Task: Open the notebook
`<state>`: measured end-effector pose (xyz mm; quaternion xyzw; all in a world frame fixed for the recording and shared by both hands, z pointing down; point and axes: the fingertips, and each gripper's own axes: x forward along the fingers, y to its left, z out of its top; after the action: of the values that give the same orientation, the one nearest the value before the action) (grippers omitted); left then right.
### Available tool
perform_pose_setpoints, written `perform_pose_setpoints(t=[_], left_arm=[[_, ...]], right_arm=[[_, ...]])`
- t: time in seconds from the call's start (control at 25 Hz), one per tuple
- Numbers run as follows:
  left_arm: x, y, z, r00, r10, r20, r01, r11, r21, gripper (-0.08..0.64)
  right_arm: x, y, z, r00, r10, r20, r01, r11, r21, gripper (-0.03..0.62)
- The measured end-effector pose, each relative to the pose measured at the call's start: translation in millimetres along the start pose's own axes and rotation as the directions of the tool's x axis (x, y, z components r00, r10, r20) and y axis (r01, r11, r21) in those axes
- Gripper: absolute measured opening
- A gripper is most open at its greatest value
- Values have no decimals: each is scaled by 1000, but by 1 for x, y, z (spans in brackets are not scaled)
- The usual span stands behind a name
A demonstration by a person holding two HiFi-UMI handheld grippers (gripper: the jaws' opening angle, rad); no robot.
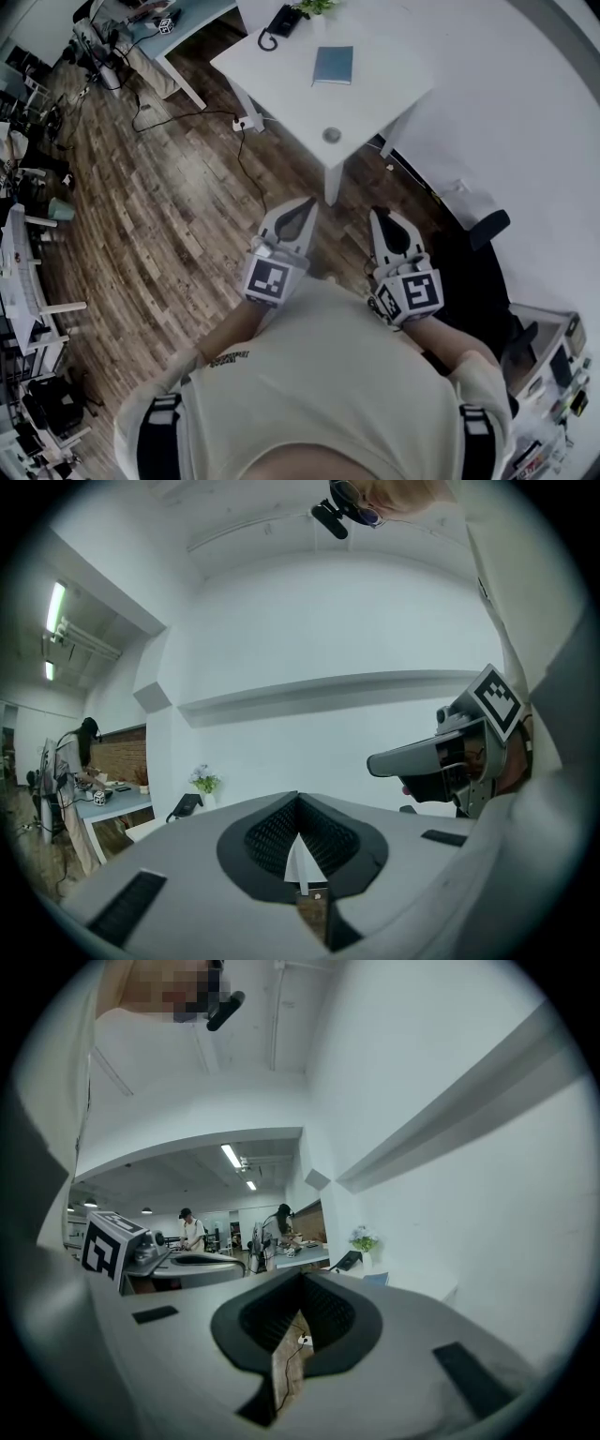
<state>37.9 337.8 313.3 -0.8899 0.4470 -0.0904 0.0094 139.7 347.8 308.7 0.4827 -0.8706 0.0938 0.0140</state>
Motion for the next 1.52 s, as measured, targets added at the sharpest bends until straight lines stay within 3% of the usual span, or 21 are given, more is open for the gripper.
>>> perform_pose_setpoints(t=[0.68, 1.52], left_arm=[[27, 20, -12, 999, 36, 16, -36, 999, 13, 8], [127, 149, -25, 1000, -1, -18, 0, 999, -41, 8]], right_arm=[[36, -27, 0, 1000, 12, 28, -11, 999, -38, 3], [185, -61, 0, 997, -7, -74, 5, 1000, -24, 3]])
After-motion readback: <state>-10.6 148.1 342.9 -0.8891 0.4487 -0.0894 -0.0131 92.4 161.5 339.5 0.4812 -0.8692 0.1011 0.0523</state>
